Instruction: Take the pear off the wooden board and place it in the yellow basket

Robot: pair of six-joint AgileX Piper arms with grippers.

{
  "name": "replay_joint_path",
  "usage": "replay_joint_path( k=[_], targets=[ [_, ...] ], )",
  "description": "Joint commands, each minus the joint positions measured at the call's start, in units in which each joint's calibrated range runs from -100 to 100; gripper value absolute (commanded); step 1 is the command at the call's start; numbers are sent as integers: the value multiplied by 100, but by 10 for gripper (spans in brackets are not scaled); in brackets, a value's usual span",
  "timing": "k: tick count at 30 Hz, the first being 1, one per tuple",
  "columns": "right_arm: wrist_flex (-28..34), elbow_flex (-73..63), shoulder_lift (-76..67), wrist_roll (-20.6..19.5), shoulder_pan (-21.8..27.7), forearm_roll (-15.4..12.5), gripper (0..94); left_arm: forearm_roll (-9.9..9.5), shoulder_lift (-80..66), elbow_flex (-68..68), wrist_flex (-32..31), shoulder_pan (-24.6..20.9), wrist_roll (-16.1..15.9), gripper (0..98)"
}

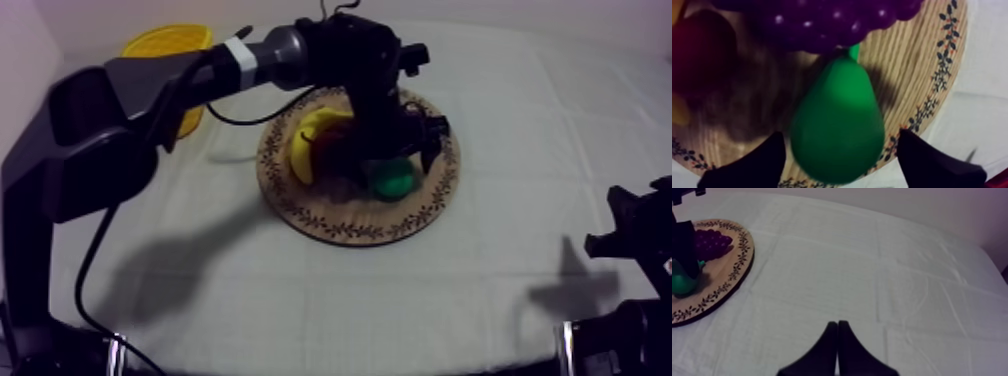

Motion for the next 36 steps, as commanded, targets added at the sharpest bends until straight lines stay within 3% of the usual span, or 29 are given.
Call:
replay_joint_path(
  k=[1, 6, 11, 18, 25, 36],
  targets=[
    [0, 3, 1, -3, -4, -1, 3, 64, 356, -828, 475, -33, 8, 763],
    [0, 3, 1, -1, -4, -1, 3, 276, 792, -1137, 763, -135, -237, 618],
    [0, 3, 1, -1, -4, -1, 3, 292, 860, -1142, 825, -130, -302, 567],
    [0, 3, 1, -3, -4, -1, 3, -203, -43, -356, 952, -266, -28, 557],
    [0, 3, 1, -1, -4, -1, 3, -666, -1879, 843, 970, -819, 157, 568],
    [0, 3, 1, -1, -4, -1, 3, -1128, -3492, 2059, 972, -2158, -238, 581]
  ],
)
